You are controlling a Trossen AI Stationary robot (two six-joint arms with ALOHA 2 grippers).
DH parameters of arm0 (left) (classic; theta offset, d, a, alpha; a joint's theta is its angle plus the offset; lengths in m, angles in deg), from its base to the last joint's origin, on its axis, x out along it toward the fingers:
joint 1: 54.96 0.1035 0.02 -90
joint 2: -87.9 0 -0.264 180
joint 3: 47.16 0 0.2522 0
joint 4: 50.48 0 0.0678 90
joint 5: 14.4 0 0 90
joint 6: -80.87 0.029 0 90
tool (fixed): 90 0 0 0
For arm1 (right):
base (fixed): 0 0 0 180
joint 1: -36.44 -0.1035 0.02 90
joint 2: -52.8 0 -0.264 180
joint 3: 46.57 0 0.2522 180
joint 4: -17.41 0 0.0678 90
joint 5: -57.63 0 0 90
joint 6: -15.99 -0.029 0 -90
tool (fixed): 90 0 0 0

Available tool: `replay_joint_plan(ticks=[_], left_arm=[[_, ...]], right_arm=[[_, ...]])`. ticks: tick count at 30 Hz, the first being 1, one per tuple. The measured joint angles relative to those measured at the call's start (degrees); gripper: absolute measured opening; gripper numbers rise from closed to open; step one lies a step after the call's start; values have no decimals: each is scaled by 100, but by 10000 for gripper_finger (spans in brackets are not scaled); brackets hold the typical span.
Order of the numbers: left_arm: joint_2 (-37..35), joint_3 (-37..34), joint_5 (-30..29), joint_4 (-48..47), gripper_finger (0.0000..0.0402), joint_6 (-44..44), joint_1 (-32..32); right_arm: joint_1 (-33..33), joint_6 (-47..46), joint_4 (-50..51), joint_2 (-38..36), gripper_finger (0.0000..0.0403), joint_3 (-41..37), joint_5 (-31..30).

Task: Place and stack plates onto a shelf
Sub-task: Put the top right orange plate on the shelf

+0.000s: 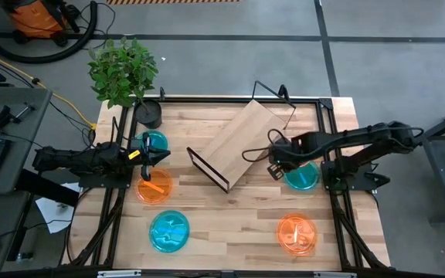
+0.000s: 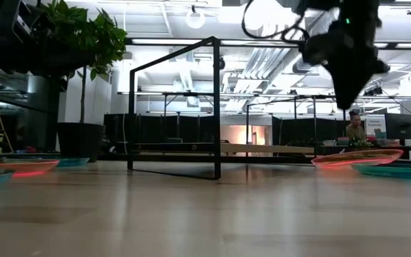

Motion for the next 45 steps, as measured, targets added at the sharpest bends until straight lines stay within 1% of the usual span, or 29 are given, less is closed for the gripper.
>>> replay_joint_plan(ticks=[3,6,8,11,14,17,19,23,28,31,34,36,40,41,45], left_arm=[[1,-1,0,0,1,0,-2],[0,1,0,0,1,0,-2],[1,0,0,0,1,0,-2],[-2,1,0,0,1,0,-1],[-1,-1,0,0,1,0,1],[0,-1,0,0,1,0,-2],[0,0,0,0,1,0,-1],[1,1,0,0,1,0,-2],[-2,0,0,0,1,0,-2],[-1,1,0,0,1,2,-1],[1,1,0,0,1,0,1],[-2,1,0,0,1,1,0],[0,1,0,0,1,0,-1],[-1,0,0,0,1,0,1],[-2,1,0,-3,1,0,-2]], right_arm=[[29,-214,-859,-48,77,-464,73],[177,-94,-1374,98,122,-627,29],[298,115,-1349,300,146,-621,-29],[458,372,-1278,629,171,-619,-197],[571,391,-1169,962,182,-619,-399],[612,392,-1055,1232,183,-616,-667],[623,441,-1046,1396,184,-616,-741],[623,486,-1076,1664,184,-616,-883],[623,378,-1005,1889,183,-616,-1236],[650,311,-952,1971,173,-616,-1330],[705,241,-812,2058,141,-616,-1323],[743,239,-724,2117,107,-612,-1320],[774,266,-510,2089,20,-619,-1300],[776,266,-487,2027,11,-618,-1284],[766,135,-202,1727,11,-610,-1175]])
